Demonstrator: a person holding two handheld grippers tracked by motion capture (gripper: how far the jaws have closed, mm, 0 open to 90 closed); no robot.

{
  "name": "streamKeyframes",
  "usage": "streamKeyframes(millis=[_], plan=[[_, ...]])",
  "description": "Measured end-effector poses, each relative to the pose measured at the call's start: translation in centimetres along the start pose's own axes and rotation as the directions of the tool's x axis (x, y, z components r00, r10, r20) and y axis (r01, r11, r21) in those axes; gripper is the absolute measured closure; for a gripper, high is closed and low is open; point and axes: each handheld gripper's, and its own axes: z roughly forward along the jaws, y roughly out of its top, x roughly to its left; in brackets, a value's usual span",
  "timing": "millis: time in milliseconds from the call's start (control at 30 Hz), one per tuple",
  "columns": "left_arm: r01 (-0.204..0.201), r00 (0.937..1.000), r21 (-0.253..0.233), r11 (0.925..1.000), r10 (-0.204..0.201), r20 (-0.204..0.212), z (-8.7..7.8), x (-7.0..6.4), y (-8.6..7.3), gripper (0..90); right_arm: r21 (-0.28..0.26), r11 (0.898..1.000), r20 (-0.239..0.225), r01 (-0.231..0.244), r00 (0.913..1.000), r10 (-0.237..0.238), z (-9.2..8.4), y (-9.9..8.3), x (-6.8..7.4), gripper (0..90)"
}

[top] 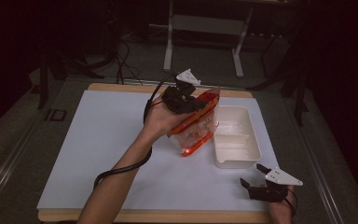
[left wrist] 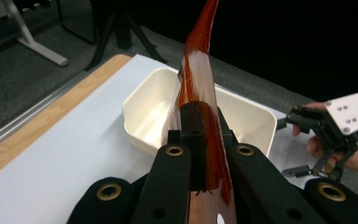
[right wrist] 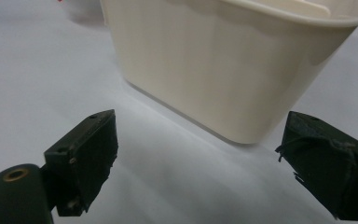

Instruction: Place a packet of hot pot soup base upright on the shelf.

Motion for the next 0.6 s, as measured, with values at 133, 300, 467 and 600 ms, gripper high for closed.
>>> streamKeyframes(millis=[133,300,467,600], plan=[[-0.013,0.9998,-0.005,0.9999,0.013,-0.014,0.1,-0.1,0.5,90.0,-0.001,1.0,-0.001,-0.001,1.0,0.001,0.0,0.0,0.0,10.7],[-0.014,0.9995,-0.028,0.9995,0.014,-0.028,0.2,-0.1,1.1,90.0,-0.002,1.0,-0.001,0.0,1.0,0.0,0.0,0.0,0.0,10.7],[-0.01,0.9993,-0.046,0.9989,0.008,-0.037,0.3,-0.2,1.8,90.0,0.001,1.0,-0.002,-0.002,1.0,0.002,0.0,0.0,0.0,10.7],[-0.01,0.9989,-0.057,0.9983,0.008,-0.046,0.5,-0.1,2.3,90.0,0.001,1.0,-0.002,-0.002,1.0,0.002,0.0,0.0,0.0,10.7]])
